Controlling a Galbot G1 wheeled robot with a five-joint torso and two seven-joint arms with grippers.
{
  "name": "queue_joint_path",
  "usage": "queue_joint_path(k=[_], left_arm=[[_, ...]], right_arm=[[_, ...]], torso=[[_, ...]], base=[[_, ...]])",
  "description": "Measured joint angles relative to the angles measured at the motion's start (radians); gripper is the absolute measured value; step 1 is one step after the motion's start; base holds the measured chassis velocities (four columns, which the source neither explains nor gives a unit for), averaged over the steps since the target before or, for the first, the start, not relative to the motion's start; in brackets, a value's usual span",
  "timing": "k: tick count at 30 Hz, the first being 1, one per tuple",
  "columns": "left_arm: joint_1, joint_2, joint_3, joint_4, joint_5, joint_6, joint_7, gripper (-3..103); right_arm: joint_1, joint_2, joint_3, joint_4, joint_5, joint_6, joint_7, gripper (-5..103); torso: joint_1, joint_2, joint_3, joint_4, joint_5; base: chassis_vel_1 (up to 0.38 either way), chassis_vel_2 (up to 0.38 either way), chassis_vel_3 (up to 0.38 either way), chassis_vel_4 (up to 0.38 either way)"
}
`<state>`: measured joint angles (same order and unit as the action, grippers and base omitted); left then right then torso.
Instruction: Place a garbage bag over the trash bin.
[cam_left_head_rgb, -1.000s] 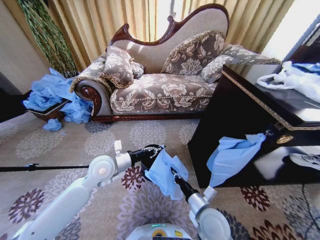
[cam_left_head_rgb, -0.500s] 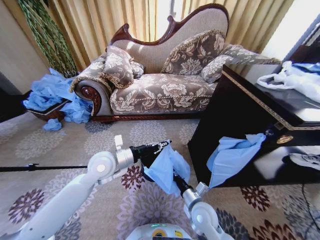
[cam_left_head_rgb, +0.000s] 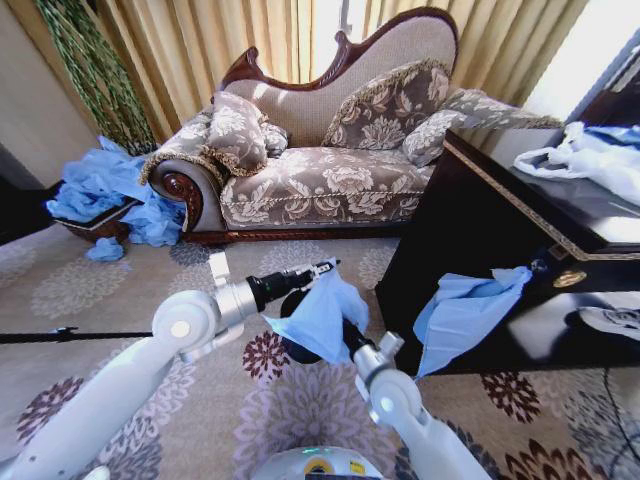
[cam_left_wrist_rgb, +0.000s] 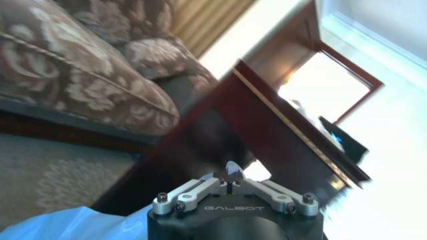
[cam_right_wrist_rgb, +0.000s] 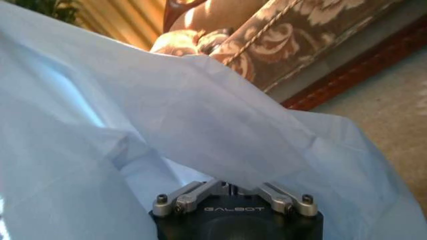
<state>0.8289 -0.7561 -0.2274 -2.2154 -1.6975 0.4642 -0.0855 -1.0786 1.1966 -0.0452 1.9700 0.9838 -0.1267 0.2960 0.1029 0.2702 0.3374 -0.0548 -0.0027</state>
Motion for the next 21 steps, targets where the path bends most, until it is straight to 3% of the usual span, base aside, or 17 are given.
queue_joint_path(k=[10, 21], left_arm=[[-0.004, -0.079, -0.017, 0.176, 0.035, -0.037, -0.017, 0], [-0.011, -0.129, -0.046, 0.245, 0.047, -0.056, -0.025, 0]], right_arm=[[0.116, 0.031, -0.095, -0.143, 0.012, -0.010, 0.004, 0], [0.232, 0.104, -0.132, -0.279, 0.009, -0.015, 0.007, 0]], torso=[[0.000, 0.000, 0.000, -0.0002, -0.0001], [0.000, 0.000, 0.000, 0.0002, -0.0001]], base=[[0.000, 0.000, 0.000, 0.000], [0.000, 0.000, 0.000, 0.000]])
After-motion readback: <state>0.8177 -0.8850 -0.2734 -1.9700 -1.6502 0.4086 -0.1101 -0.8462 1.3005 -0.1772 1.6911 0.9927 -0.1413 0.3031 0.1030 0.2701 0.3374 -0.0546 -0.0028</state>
